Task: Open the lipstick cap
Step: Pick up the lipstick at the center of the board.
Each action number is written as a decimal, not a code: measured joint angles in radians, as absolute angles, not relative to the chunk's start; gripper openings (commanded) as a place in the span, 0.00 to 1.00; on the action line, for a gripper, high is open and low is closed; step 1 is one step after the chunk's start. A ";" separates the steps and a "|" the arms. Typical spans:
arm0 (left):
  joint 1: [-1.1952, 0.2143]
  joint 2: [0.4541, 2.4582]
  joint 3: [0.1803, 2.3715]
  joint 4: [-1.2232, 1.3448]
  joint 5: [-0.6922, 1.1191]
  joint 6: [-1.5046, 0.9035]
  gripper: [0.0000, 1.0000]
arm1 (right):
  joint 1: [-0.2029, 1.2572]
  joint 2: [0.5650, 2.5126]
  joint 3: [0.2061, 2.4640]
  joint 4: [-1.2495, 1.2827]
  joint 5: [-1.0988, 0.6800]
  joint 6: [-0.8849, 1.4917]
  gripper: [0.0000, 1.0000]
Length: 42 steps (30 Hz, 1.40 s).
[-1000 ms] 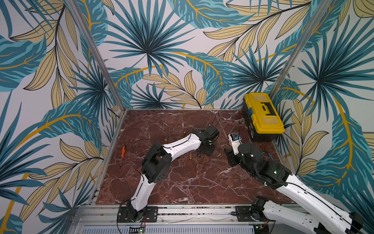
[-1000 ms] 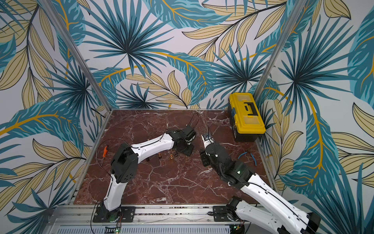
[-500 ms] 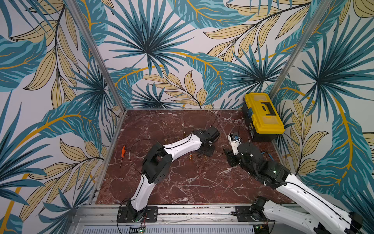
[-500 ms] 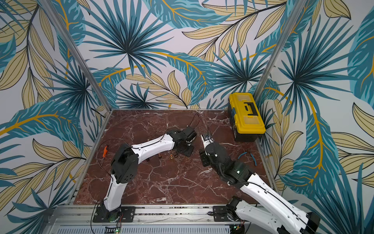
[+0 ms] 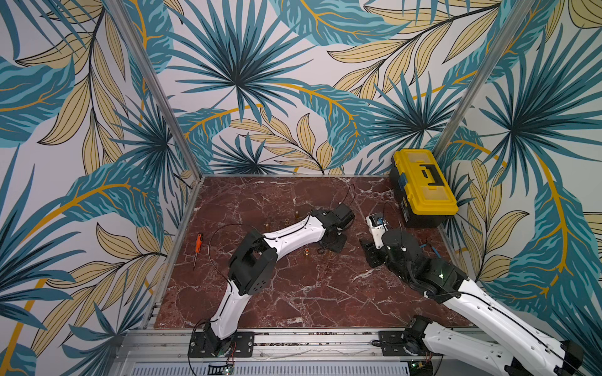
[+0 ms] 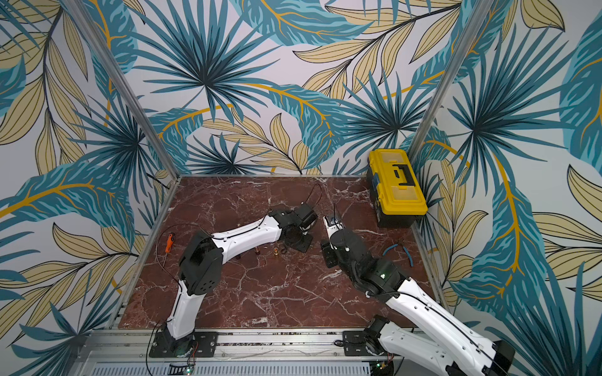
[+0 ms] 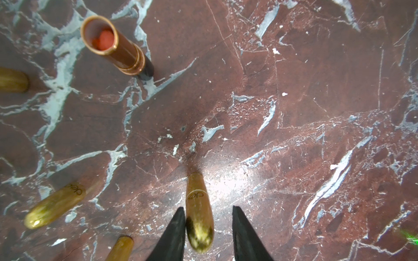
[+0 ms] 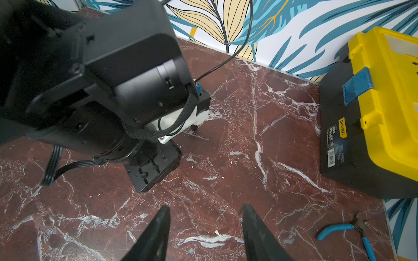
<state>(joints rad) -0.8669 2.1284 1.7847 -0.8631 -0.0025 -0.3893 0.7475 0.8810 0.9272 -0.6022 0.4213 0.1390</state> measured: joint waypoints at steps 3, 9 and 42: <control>-0.867 2.128 1.785 -0.865 -0.002 -0.390 0.36 | 0.748 0.881 0.927 -0.602 0.421 0.139 0.53; -0.867 2.128 1.785 -0.865 -0.003 -0.389 0.31 | 0.748 0.881 0.927 -0.602 0.421 0.139 0.53; -0.847 2.093 1.703 -0.878 -0.011 -0.390 0.14 | 0.747 0.883 0.927 -0.601 0.396 0.138 0.53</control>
<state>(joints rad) -0.8474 2.0930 1.7035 -0.8780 -0.0113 -0.3897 0.7471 0.8825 0.9272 -0.6010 0.3958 0.1383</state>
